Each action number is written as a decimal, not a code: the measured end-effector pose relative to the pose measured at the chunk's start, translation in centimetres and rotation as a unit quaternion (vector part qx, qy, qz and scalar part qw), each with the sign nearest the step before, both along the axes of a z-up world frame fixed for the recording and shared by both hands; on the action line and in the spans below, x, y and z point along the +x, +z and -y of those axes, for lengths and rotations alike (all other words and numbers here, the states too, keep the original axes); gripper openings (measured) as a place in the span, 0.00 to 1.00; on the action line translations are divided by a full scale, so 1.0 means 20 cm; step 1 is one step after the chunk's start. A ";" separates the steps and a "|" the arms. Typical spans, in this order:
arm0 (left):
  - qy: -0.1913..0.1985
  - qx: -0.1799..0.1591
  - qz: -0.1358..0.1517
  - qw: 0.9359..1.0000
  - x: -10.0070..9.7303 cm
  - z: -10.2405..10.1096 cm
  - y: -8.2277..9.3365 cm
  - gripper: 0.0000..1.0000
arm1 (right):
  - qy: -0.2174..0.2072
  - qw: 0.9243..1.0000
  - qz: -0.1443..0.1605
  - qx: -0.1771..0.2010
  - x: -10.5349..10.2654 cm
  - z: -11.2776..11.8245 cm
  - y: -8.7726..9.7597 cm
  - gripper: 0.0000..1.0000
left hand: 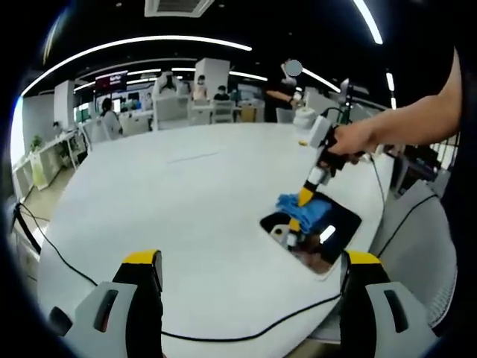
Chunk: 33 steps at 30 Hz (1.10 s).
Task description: Wipe the mirror surface with the cleaning cloth until all visible marks leave the cleaned area.
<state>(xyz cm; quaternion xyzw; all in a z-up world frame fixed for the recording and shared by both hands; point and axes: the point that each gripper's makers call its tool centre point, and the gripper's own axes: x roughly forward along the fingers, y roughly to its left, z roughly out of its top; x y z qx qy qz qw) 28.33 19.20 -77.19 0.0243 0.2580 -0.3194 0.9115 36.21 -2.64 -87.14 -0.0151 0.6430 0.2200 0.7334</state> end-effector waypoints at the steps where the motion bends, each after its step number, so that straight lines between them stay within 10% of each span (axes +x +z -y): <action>1: 0.002 -0.001 0.001 1.000 0.00 0.00 0.00 1.00 | -0.002 1.000 0.000 0.001 0.00 0.01 0.00 0.00; 33: 0.003 0.005 0.006 1.000 0.00 0.04 0.03 1.00 | -0.022 1.000 0.007 -0.009 0.03 0.24 -0.01 0.00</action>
